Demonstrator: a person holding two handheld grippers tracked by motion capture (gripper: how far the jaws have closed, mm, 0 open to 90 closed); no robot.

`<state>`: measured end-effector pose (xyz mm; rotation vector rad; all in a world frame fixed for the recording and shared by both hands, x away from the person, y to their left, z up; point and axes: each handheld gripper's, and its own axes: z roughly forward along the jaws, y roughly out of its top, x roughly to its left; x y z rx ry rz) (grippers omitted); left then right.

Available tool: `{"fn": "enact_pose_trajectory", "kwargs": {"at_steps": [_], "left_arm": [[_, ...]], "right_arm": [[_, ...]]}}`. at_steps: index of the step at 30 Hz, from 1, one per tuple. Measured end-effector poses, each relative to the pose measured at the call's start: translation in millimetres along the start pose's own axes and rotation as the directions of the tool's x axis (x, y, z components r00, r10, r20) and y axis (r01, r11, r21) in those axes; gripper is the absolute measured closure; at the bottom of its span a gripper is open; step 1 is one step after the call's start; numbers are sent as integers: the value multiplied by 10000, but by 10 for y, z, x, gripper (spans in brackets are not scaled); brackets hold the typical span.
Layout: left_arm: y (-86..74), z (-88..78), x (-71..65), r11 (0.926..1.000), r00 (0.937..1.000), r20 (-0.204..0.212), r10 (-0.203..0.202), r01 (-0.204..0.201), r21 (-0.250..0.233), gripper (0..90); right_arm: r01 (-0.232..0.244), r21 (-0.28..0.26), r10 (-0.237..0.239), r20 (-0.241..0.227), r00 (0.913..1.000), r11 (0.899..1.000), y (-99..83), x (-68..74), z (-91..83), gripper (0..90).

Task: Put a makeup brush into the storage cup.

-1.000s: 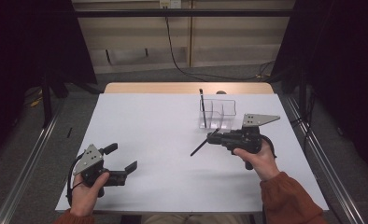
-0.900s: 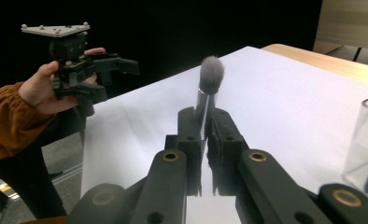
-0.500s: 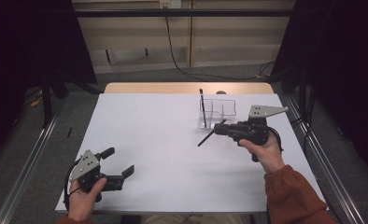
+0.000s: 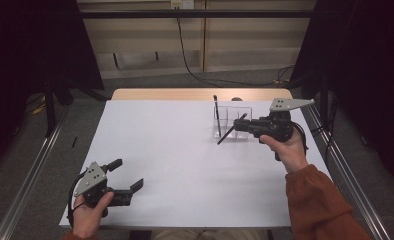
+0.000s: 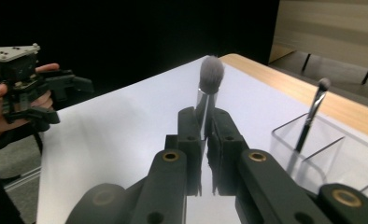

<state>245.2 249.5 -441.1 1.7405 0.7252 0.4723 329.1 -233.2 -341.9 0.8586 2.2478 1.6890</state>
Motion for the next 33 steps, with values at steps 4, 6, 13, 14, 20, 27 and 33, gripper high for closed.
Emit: {"fn": "enact_pose_trajectory", "kwargs": {"at_steps": [4,6,13,14,20,27,33], "left_arm": [[1,0,-6,10000,10000,32,-3,3,-16,23],[3,-3,-3,9999,9999,90,136,-135,-71,23],[4,-10,-3,9995,9994,208,259,-255,-175,23],[3,-12,-1,9995,9995,204,259,-255,-172,23],[-3,-5,4,9996,9996,72,274,-274,-39,23],[-6,0,9,9994,9994,83,333,-333,90,23],[-7,-5,10,9996,9996,113,277,-277,-14,23]], "right_arm": [[-10,-122,13,284,9996,9999,109,-63,-44,842],[-36,-46,38,469,9989,10000,151,-102,-54,842],[-177,-165,189,776,9968,9997,246,-212,-51,842],[-200,-178,214,823,9964,9996,261,-218,-51,842],[-179,-109,190,1077,9940,9998,363,-278,-18,842],[-434,210,398,1484,9881,9988,426,-408,85,842],[-542,263,493,1604,9858,9982,446,-453,182,841]]}}
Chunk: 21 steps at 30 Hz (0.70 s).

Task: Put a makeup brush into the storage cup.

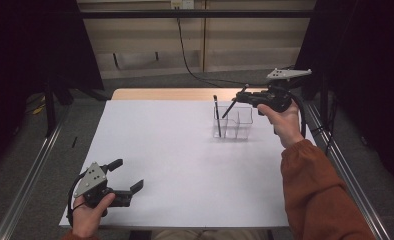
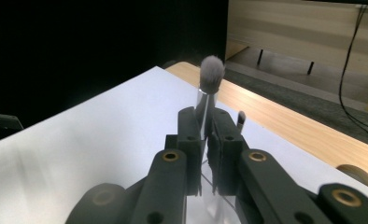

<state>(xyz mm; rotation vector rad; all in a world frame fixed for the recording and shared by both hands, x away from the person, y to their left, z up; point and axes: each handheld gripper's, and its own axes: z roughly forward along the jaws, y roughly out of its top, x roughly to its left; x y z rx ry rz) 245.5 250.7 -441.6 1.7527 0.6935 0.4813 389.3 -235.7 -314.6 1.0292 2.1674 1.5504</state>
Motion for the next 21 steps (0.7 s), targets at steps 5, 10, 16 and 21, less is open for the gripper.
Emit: {"fn": "enact_pose_trajectory", "kwargs": {"at_steps": [5,10,16,21], "left_arm": [[-2,-4,3,10000,10000,-7,19,-19,16,25],[-6,-5,8,10000,10000,-30,-53,53,-6,28],[-8,-2,8,10000,10000,24,46,-47,79,30],[-11,-2,11,9999,10000,8,85,-85,110,30]], "right_arm": [[-64,188,59,282,9996,9998,-27,-41,101,842],[-37,439,15,506,9987,9990,-39,-84,165,841],[-75,757,14,797,9968,9971,-62,-112,218,841],[-163,806,90,902,9959,9966,-81,-134,254,841]]}}
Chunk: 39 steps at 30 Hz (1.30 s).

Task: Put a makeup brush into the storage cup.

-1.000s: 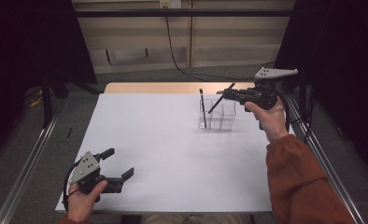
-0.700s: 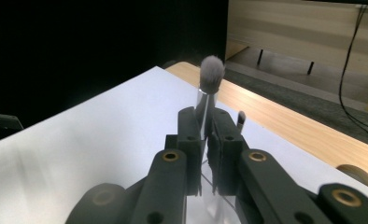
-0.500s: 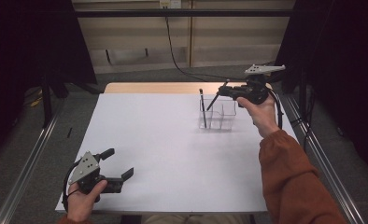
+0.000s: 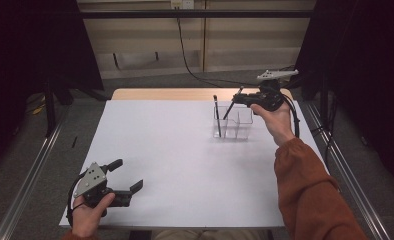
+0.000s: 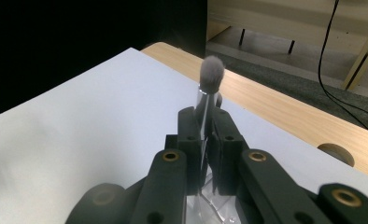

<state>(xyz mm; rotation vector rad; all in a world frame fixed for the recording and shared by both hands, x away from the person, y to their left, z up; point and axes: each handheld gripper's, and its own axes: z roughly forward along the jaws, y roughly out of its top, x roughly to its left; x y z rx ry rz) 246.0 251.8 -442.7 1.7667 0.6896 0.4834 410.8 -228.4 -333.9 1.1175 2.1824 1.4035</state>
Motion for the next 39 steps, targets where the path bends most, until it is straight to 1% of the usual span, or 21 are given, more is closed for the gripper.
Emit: {"fn": "enact_pose_trajectory", "kwargs": {"at_steps": [3,6,7,9,11,21,23,28,36,39], "left_arm": [[0,3,0,10000,10000,4,34,-34,23,30],[-5,9,-7,10000,10000,-18,-61,61,0,30],[-6,6,1,10000,10000,-11,22,-22,70,31],[-10,9,2,10000,10000,-25,-30,30,68,31],[-9,9,5,10000,10000,-13,16,-16,75,31],[-11,25,3,9999,10000,-25,39,-38,129,33],[-11,26,2,9998,9999,22,99,-99,170,33],[-15,19,8,9998,10000,-3,97,-97,178,33],[-14,22,1,9998,10000,27,87,-87,175,37],[-15,21,1,9998,10000,26,78,-79,163,36]], "right_arm": [[59,116,-59,43,10000,9999,-20,11,34,841],[55,178,-56,83,9999,9998,-31,15,72,841],[117,201,-118,39,9999,9997,-35,10,85,841],[184,285,-188,140,9997,9994,-46,3,124,841],[127,372,-133,146,9998,9992,-62,-11,161,841],[317,733,-341,324,9989,9968,-103,28,299,841],[296,798,-322,315,9990,9964,-122,29,326,841],[244,957,-279,360,9990,9951,-164,13,371,841],[134,982,-169,347,9993,9951,-219,-17,373,840],[-7,935,-19,281,9996,9956,-242,-36,366,838]]}}
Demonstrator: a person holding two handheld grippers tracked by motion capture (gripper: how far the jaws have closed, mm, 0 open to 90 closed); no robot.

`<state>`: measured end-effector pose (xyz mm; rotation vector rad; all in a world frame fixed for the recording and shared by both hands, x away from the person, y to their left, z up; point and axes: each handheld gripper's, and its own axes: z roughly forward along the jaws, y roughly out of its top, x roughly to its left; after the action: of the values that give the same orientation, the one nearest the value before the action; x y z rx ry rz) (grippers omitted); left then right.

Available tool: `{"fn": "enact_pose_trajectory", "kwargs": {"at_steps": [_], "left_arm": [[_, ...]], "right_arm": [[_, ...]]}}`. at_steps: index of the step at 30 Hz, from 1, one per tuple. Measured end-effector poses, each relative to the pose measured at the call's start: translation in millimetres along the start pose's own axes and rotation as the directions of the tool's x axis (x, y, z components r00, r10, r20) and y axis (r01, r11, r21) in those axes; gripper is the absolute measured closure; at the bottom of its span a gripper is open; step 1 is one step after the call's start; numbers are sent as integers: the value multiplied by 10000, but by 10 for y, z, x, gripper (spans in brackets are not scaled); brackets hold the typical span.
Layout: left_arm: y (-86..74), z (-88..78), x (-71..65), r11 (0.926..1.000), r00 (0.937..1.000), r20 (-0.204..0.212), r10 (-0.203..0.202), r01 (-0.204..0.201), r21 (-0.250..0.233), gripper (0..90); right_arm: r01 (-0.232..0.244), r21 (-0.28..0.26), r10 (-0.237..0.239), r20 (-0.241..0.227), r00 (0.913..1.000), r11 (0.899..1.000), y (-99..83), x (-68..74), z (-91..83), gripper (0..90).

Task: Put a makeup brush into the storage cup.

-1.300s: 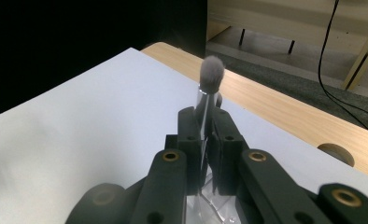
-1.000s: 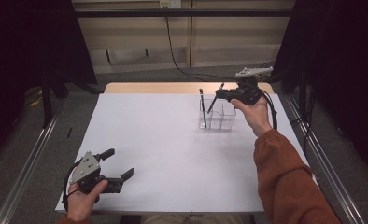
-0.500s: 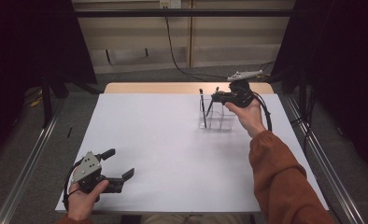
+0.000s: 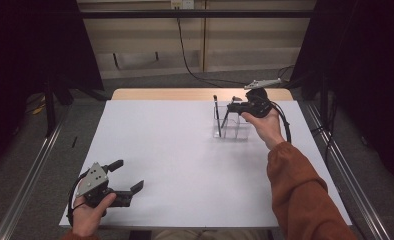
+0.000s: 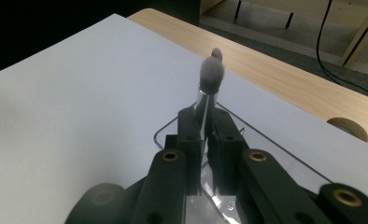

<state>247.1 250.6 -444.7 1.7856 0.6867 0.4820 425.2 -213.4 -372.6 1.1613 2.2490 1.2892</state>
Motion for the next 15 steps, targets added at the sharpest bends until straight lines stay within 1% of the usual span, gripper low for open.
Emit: {"fn": "enact_pose_trajectory", "kwargs": {"at_steps": [5,8,9,10,12,15], "left_arm": [[0,0,0,10000,10000,6,8,-8,2,36],[1,-1,1,10000,10000,-15,12,-12,-9,36],[2,-3,2,10000,10000,-10,21,-21,0,36],[2,-3,2,10000,10000,-12,9,-9,-4,36],[2,0,0,10000,10000,-7,-19,19,-28,36],[3,6,-1,10000,10000,-8,-29,29,-38,36]], "right_arm": [[-101,-133,100,-66,9999,9999,-36,-20,-10,833],[-90,-203,90,-40,10000,9998,-58,-22,-17,803],[-113,-254,114,26,9999,9996,-61,-20,-20,808],[-176,-279,176,-31,9998,9995,-64,-25,-24,809],[-119,-293,119,-27,9999,9995,-74,-32,-32,798],[-173,-435,173,4,9998,9989,-91,-29,-44,776]]}}
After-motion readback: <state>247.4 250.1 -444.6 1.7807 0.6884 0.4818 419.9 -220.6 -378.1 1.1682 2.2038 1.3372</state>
